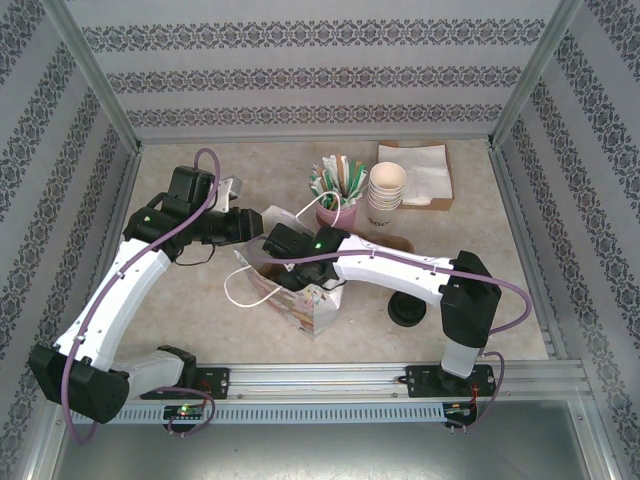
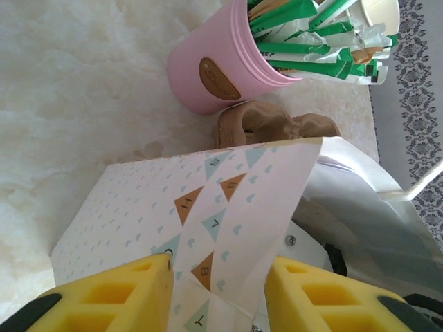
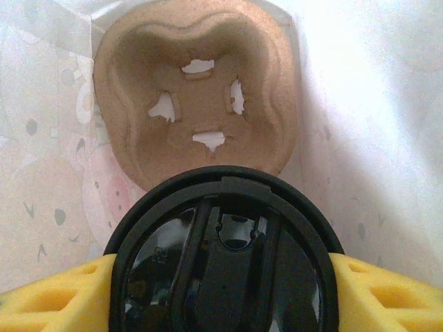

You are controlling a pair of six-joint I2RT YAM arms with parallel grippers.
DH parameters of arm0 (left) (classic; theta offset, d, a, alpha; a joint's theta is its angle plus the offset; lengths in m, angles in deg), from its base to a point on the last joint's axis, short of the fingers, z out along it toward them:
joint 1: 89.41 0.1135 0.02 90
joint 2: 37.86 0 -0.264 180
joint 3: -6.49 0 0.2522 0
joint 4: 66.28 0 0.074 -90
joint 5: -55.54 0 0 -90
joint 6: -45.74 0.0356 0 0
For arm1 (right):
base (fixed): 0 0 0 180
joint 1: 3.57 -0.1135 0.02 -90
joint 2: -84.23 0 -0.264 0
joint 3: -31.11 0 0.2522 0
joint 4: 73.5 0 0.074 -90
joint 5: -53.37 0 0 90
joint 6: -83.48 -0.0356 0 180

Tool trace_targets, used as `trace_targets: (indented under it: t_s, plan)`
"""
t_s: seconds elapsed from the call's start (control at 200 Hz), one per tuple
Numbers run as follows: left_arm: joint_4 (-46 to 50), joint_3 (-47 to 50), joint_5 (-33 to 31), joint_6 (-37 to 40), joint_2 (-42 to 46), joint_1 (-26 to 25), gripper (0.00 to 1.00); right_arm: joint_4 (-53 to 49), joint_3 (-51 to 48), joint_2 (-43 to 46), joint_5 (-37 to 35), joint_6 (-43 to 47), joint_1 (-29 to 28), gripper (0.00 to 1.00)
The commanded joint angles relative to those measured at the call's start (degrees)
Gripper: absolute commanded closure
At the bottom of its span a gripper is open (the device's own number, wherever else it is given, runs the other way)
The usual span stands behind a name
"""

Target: Pack the takeout coffee

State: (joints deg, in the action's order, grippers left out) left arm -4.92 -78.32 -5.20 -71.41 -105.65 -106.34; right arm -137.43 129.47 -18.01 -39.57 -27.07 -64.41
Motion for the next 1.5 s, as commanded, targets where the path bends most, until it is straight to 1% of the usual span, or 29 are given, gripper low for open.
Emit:
trace_targets:
  t_s: [0.0, 0.155, 0.255, 0.395, 0.704, 0.834, 0.954, 1.039, 1.429, 1.499]
  plan:
    - [3.14, 0.02, -1.23, 1.75, 0.39, -0.96, 0.6, -13.37, -2.79, -2.86, 2.15, -1.44, 0.46, 0.33]
    - [3.69, -0.39, -1.59, 2.09, -0.17, -1.11, 0.61, -13.46, -1.69, -1.52, 2.43, -1.75, 0.99, 0.31]
    - [3.82, -0.53, -1.66, 2.07, -0.4, -1.25, 0.61, -13.62, -0.9, -1.1, 2.98, -1.81, 1.33, 0.24]
    - [3.85, -0.67, -1.63, 2.1, -0.69, -1.42, 0.61, -14.26, 0.27, -1.21, 2.94, -2.03, 1.43, 0.19]
    - [4.13, -0.89, -1.76, 2.29, -1.05, -1.77, 0.61, -15.55, 2.58, -0.17, 3.43, -2.92, 1.78, 0.17]
    - [4.41, -1.02, -1.93, 2.43, -1.35, -1.85, 0.61, -15.61, 2.87, 0.22, 3.64, -3.07, 1.99, 0.17]
    - [4.43, -0.94, -2.17, 2.49, -1.29, -1.86, 0.61, -15.91, 2.94, 0.02, 3.63, -3.12, 2.3, 0.25]
    - [4.51, -0.98, -2.23, 2.53, -1.5, -1.87, 0.61, -16.31, 2.82, -0.46, 3.64, -3.07, 2.39, 0.28]
    - [4.5, -1.6, -2.4, 2.55, -1.86, -2.11, 0.62, -17.11, 4.25, 0.24, 3.41, -2.89, 2.39, 0.27]
    - [4.42, -1.56, -2.47, 2.55, -1.84, -2.12, 0.62, -17.24, 4.35, 0.41, 3.39, -2.86, 2.44, 0.25]
